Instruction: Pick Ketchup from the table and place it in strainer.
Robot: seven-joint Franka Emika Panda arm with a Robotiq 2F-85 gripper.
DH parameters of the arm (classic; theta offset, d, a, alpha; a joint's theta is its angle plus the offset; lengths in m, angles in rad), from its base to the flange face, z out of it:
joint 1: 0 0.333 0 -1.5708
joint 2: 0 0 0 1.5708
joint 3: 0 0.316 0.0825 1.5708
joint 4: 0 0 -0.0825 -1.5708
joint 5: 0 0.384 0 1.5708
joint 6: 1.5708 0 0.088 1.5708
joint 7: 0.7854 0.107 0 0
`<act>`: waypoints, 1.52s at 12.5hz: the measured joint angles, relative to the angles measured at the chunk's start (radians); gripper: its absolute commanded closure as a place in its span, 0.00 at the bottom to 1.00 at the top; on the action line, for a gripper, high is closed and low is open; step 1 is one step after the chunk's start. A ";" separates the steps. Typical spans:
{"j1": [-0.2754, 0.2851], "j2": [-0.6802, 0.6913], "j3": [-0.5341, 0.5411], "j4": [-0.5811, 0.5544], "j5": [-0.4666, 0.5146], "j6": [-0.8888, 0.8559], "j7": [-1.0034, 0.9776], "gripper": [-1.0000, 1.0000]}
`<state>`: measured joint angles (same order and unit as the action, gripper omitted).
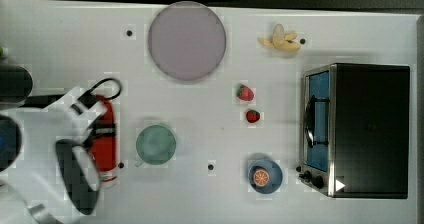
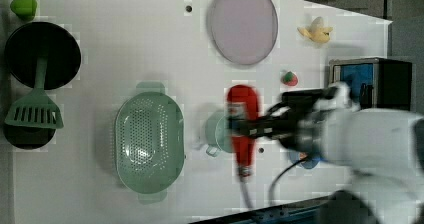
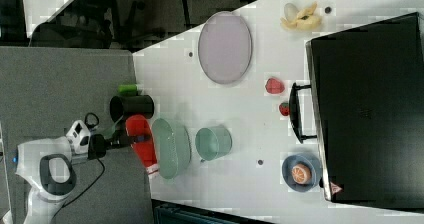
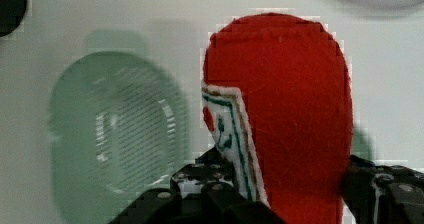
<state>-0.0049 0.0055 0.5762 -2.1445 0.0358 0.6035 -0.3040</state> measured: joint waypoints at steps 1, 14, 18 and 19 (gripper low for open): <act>0.011 0.044 0.039 -0.004 -0.004 0.057 0.063 0.42; 0.079 0.439 0.087 -0.025 -0.130 0.368 0.435 0.00; 0.036 0.322 0.082 -0.021 -0.123 0.327 0.447 0.00; 0.016 0.263 0.085 -0.018 -0.119 0.269 0.449 0.00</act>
<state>0.0113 0.2681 0.6616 -2.1621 -0.0836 0.8726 0.1454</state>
